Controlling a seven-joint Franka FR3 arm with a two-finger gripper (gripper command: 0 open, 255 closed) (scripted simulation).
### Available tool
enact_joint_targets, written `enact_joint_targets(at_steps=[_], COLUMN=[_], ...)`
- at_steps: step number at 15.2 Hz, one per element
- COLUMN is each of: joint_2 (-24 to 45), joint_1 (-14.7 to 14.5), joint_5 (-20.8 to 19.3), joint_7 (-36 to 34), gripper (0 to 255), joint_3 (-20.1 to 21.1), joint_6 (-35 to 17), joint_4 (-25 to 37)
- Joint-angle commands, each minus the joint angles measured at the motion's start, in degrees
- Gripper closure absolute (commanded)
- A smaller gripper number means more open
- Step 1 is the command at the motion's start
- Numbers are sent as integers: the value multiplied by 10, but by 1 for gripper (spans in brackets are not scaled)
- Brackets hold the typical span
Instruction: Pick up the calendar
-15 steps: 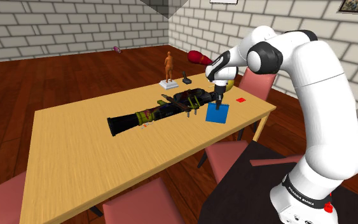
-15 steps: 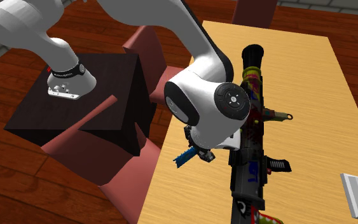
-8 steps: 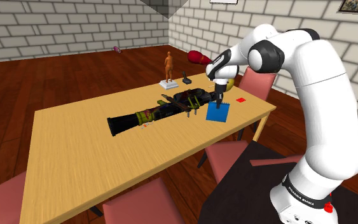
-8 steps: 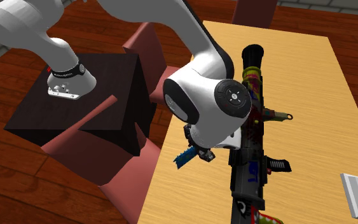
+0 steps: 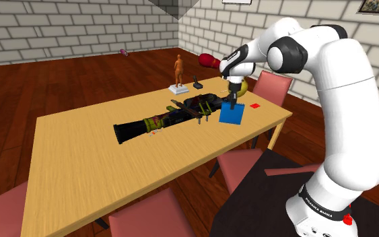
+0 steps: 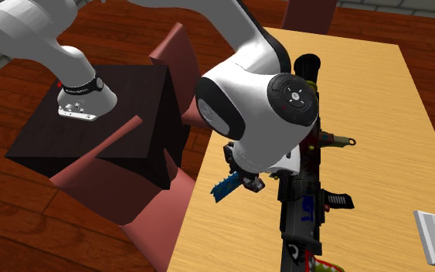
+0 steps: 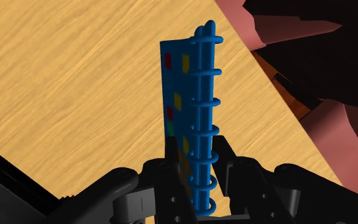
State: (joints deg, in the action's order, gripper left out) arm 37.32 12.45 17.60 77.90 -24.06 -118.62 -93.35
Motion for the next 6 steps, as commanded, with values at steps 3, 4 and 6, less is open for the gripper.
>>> enact_joint_targets(at_steps=[3,4,6], joint_2=[-19,-23,-24], joint_1=[-4,-5,-5], joint_5=[-8,-10,-11], joint_7=[-5,-6,-7], gripper=[255,255,255], joint_3=[-6,-7,-7], joint_6=[22,28,29], joint_4=[4,6,6])
